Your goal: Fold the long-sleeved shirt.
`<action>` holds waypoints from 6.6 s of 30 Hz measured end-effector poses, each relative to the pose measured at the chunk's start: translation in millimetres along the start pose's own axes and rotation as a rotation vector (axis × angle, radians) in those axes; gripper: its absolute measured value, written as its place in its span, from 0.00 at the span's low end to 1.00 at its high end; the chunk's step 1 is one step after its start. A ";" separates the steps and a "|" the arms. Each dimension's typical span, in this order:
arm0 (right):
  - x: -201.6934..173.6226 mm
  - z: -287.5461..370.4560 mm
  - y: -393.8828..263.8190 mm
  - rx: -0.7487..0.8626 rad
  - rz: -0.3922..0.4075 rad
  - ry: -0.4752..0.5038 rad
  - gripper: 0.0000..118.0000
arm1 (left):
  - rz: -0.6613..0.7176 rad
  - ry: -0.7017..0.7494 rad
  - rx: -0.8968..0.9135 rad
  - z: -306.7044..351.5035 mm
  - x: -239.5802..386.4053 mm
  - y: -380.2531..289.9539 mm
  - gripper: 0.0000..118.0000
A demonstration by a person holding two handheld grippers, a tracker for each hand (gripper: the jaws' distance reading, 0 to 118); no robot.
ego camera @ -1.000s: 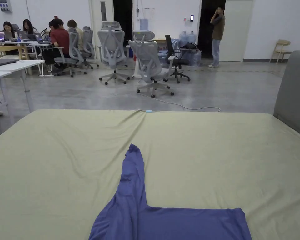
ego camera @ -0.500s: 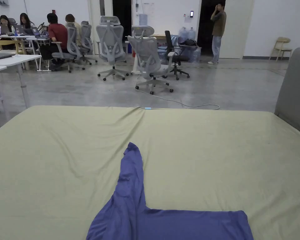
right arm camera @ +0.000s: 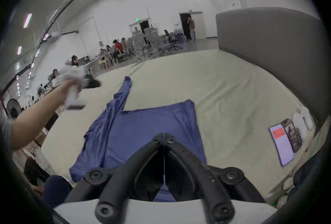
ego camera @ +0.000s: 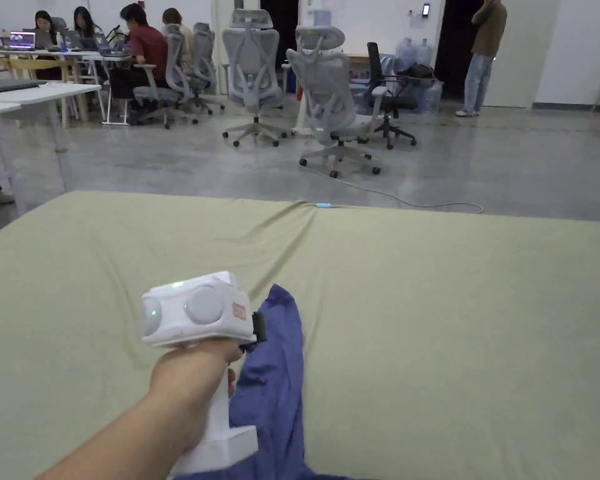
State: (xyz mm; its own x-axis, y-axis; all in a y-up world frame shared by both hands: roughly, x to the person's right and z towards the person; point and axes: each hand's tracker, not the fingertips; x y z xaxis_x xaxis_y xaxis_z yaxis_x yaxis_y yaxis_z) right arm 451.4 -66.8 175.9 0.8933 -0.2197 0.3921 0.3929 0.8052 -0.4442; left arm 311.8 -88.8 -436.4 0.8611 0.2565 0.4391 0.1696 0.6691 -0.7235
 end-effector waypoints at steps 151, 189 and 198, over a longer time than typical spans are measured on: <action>66.2 4.8 -31.2 -0.253 -0.081 -0.176 0.96 | 0.142 -0.114 0.006 358.8 -102.0 -326.2 1.00; -31.5 -6.8 -47.2 -0.289 -0.155 0.520 0.02 | 0.352 -0.527 -0.465 206.6 -126.5 -294.8 0.22; -58.2 1.4 -39.7 -0.277 -0.075 0.555 0.02 | 0.216 -0.398 -0.366 305.5 -200.5 -233.9 0.22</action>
State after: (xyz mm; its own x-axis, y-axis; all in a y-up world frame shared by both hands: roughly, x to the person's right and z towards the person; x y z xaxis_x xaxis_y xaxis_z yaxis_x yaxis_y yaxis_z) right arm 383.5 -85.2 171.9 0.8122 -0.5832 -0.0136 0.4344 0.6202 -0.6532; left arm -47.0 -83.6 -192.5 0.6598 0.6505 0.3762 0.2256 0.3061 -0.9249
